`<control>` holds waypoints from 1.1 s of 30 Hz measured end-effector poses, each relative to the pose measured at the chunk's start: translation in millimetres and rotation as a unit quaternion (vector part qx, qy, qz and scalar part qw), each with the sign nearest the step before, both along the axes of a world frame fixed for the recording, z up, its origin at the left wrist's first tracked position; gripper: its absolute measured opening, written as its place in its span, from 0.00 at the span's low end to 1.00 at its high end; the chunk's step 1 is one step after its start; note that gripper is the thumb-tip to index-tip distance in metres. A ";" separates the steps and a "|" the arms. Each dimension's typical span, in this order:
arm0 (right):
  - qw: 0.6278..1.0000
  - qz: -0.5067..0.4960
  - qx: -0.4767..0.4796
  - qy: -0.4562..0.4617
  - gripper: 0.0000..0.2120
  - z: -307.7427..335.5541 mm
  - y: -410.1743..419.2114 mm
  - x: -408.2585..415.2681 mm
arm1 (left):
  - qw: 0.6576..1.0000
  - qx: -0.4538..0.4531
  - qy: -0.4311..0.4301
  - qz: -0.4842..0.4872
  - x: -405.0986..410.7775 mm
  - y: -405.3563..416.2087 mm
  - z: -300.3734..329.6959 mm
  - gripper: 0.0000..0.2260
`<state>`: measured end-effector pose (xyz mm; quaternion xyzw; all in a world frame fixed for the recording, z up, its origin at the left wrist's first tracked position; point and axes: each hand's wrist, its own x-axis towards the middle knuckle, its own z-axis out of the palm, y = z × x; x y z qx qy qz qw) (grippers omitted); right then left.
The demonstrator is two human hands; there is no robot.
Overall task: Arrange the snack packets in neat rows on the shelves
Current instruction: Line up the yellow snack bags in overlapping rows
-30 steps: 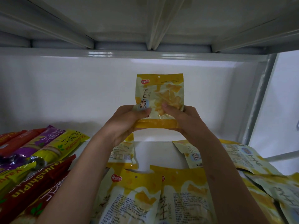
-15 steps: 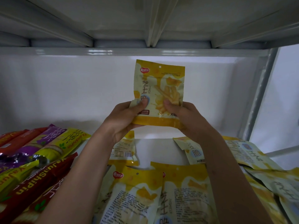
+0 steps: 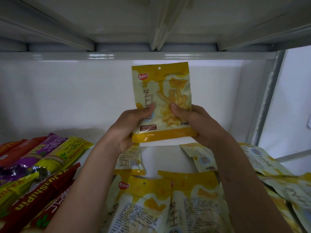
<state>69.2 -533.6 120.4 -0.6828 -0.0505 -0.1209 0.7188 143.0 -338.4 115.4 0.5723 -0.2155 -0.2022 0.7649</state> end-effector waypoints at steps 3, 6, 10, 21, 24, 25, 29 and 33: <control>1.000 0.014 -0.002 0.009 0.15 -3.3 -1.0 2.4 | 0.999 0.006 -0.032 0.038 -0.2 2.5 -0.9 0.24; 0.999 0.038 0.013 0.026 0.17 -3.6 -2.4 3.2 | 0.998 0.002 -0.048 0.038 -4.6 1.4 -1.4 0.24; 0.999 0.039 0.020 0.014 0.21 -4.1 -2.5 4.4 | 0.997 -0.002 -0.057 0.042 -5.8 1.1 -2.9 0.24; 0.999 -0.020 0.011 -0.030 0.16 -5.1 -1.2 7.0 | 0.996 0.019 -0.075 0.037 -11.4 -4.7 -0.5 0.20; 0.998 -0.040 -0.026 -0.041 0.13 -7.9 -3.0 9.8 | 0.992 0.030 -0.092 0.082 -10.1 -6.2 -1.3 0.17; 0.998 -0.038 -0.030 -0.041 0.12 -8.6 -3.4 10.3 | 0.991 0.031 -0.094 0.090 -9.4 -5.8 -1.4 0.16; 0.998 -0.025 -0.043 -0.024 0.13 -10.0 -2.8 11.6 | 0.992 0.031 -0.088 0.086 -7.8 -3.9 -2.5 0.15; 0.999 -0.017 -0.038 -0.023 0.15 -13.4 -1.3 13.2 | 0.992 0.026 -0.085 0.089 -6.1 -6.2 -4.8 0.16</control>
